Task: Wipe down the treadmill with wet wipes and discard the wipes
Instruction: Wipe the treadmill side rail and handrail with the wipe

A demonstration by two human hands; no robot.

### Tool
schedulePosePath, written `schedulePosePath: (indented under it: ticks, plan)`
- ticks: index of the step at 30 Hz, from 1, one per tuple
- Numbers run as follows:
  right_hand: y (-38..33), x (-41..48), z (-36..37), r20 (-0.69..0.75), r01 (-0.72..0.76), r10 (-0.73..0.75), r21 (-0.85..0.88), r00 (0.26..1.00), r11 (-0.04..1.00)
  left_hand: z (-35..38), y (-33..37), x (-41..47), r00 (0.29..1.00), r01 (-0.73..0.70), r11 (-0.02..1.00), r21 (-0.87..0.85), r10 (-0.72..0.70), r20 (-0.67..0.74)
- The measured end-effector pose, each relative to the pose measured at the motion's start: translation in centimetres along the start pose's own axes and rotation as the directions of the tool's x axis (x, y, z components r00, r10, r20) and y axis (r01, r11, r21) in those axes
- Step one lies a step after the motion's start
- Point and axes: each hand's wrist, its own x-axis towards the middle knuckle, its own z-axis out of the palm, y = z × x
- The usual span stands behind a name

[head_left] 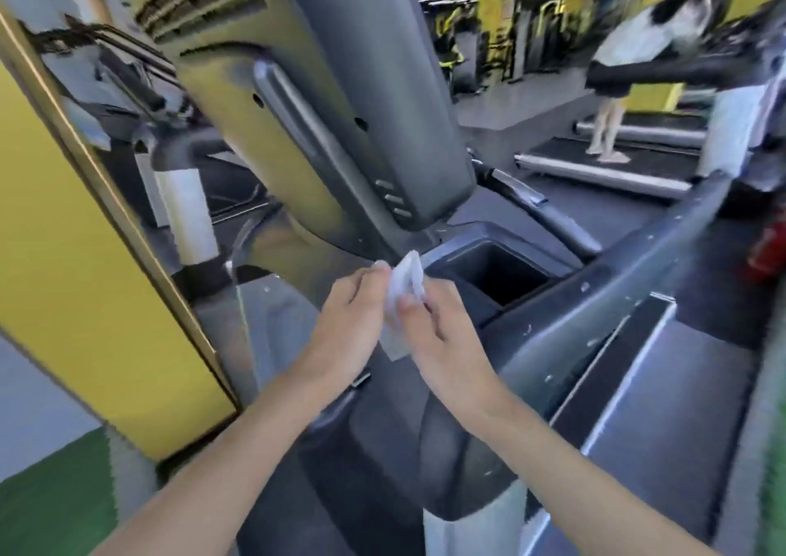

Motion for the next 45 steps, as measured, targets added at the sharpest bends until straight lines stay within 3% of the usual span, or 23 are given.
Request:
schedulePosePath:
  ticks: [2,5,8,10,12,14,16,20,23,27,34,37,40,45]
  plan:
    - [0.0,-1.7,-2.3,-0.037,-0.025,0.024,-0.024,0.999,0.999,2.4,0.4,-0.2,0.979,-0.007,1.000,-0.007,0.008,0.202]
    - [0.9,-3.9,-5.8,-0.157,-0.124,0.109,-0.093,0.982,0.988,6.2,1.2,-1.2,0.863,-0.147,0.984,0.099,0.079,0.499]
    - [2.3,-5.8,-8.4,-0.357,-0.232,0.183,-0.098,0.916,0.968,9.2,0.9,-1.9,0.776,-0.202,0.978,0.053,0.127,0.618]
    - [3.5,-7.1,-10.0,-0.435,-0.311,0.263,-0.042,0.861,0.949,10.6,-0.2,-2.1,0.761,-0.303,0.948,0.100,0.178,0.623]
    - [5.4,-8.9,-11.6,-0.513,-0.381,0.333,0.013,0.791,0.925,11.2,-2.1,-1.5,0.768,-0.503,0.817,0.280,0.275,0.578]
    - [8.2,-10.8,-12.9,-0.602,-0.483,0.428,0.080,0.674,0.872,11.3,-4.3,-0.6,0.710,-0.683,0.571,0.455,0.375,0.596]
    - [11.9,-12.5,-13.6,-0.634,-0.615,0.541,0.128,0.552,0.778,11.3,-6.4,0.6,0.671,-0.740,0.396,0.543,0.381,0.637]
    - [16.8,-14.0,-12.6,-0.550,-0.735,0.719,0.254,0.425,0.629,10.6,-8.6,1.9,0.671,-0.738,0.366,0.566,0.319,0.669]
    - [19.2,-13.0,-11.6,-0.452,-0.750,0.776,0.289,0.441,0.595,10.4,-9.5,2.3,0.631,-0.772,0.370,0.517,0.349,0.693]
    - [22.0,-12.0,-10.2,-0.295,-0.722,0.787,0.317,0.542,0.615,10.9,-10.2,2.6,0.634,-0.766,0.444,0.465,0.405,0.658]
    - [17.9,-14.4,-7.0,-0.320,-0.613,0.766,0.464,0.557,0.640,10.8,-10.7,3.0,0.615,-0.781,0.441,0.442,0.424,0.665]
    - [18.6,-12.2,-7.5,-0.265,-0.664,0.817,0.481,0.512,0.572,10.8,-10.8,3.2,0.607,-0.787,0.440,0.432,0.434,0.665]
    - [20.2,-10.3,-8.3,-0.228,-0.715,0.882,0.518,0.413,0.469,10.9,-10.8,3.3,0.607,-0.789,0.437,0.432,0.439,0.663]
    - [16.5,-13.0,-5.7,-0.187,-0.642,0.812,0.526,0.553,0.558,10.9,-11.1,3.5,0.603,-0.792,0.438,0.425,0.455,0.655]
